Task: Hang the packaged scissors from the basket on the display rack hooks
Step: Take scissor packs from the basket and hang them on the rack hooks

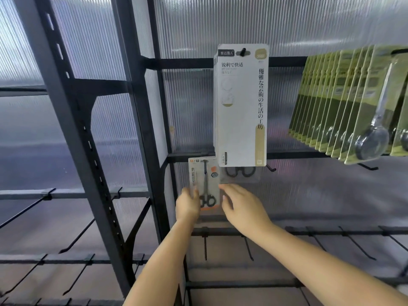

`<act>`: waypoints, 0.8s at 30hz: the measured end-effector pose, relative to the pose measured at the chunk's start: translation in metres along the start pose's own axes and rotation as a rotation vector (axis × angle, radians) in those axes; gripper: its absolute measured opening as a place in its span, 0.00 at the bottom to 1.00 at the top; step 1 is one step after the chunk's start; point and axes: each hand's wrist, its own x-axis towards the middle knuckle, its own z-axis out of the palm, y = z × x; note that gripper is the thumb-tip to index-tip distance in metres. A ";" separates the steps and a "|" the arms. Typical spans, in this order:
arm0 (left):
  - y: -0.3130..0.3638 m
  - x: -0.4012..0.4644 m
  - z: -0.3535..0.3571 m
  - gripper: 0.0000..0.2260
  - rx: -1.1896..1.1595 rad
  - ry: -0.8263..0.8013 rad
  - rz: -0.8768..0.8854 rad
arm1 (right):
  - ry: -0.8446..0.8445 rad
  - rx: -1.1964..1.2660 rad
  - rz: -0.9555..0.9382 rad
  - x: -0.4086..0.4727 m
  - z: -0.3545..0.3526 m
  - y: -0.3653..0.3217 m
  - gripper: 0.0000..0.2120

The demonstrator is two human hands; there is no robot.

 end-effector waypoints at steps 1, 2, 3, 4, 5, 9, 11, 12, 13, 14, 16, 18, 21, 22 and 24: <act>-0.001 -0.002 0.000 0.19 0.048 0.015 0.014 | -0.015 -0.019 -0.002 -0.001 0.000 0.001 0.19; -0.003 -0.004 0.000 0.19 0.102 0.035 0.037 | -0.035 -0.040 -0.001 -0.003 0.001 0.001 0.20; -0.004 -0.008 0.000 0.18 0.156 0.057 0.074 | -0.060 -0.061 0.001 -0.005 0.001 0.001 0.21; -0.006 -0.013 0.000 0.16 0.204 0.075 0.124 | -0.086 -0.089 0.000 -0.007 0.001 0.002 0.22; -0.007 -0.019 0.000 0.15 0.247 0.086 0.181 | -0.112 -0.126 -0.001 -0.009 0.001 0.002 0.23; -0.008 -0.049 0.001 0.16 0.418 0.049 0.336 | -0.193 -0.200 0.052 -0.022 -0.003 0.005 0.26; -0.008 -0.064 0.003 0.15 0.508 0.016 0.374 | -0.208 -0.188 0.079 -0.033 -0.009 0.009 0.27; -0.007 -0.073 0.006 0.14 0.540 0.001 0.387 | -0.212 -0.182 0.088 -0.040 -0.012 0.011 0.27; -0.005 -0.082 0.009 0.13 0.557 -0.011 0.392 | -0.216 -0.179 0.093 -0.047 -0.016 0.014 0.27; -0.002 -0.092 0.014 0.13 0.567 -0.025 0.400 | -0.223 -0.180 0.099 -0.056 -0.021 0.018 0.27; 0.004 -0.112 0.028 0.13 0.591 -0.053 0.444 | -0.230 -0.184 0.119 -0.076 -0.033 0.030 0.27; 0.015 -0.136 0.048 0.12 0.615 -0.096 0.495 | -0.229 -0.170 0.164 -0.101 -0.048 0.047 0.26; 0.035 -0.179 0.092 0.12 0.626 -0.203 0.549 | -0.212 -0.157 0.263 -0.148 -0.073 0.079 0.26; 0.043 -0.196 0.110 0.12 0.629 -0.249 0.563 | -0.206 -0.161 0.303 -0.168 -0.082 0.093 0.26; 0.056 -0.233 0.150 0.13 0.633 -0.351 0.594 | -0.200 -0.167 0.389 -0.212 -0.103 0.121 0.26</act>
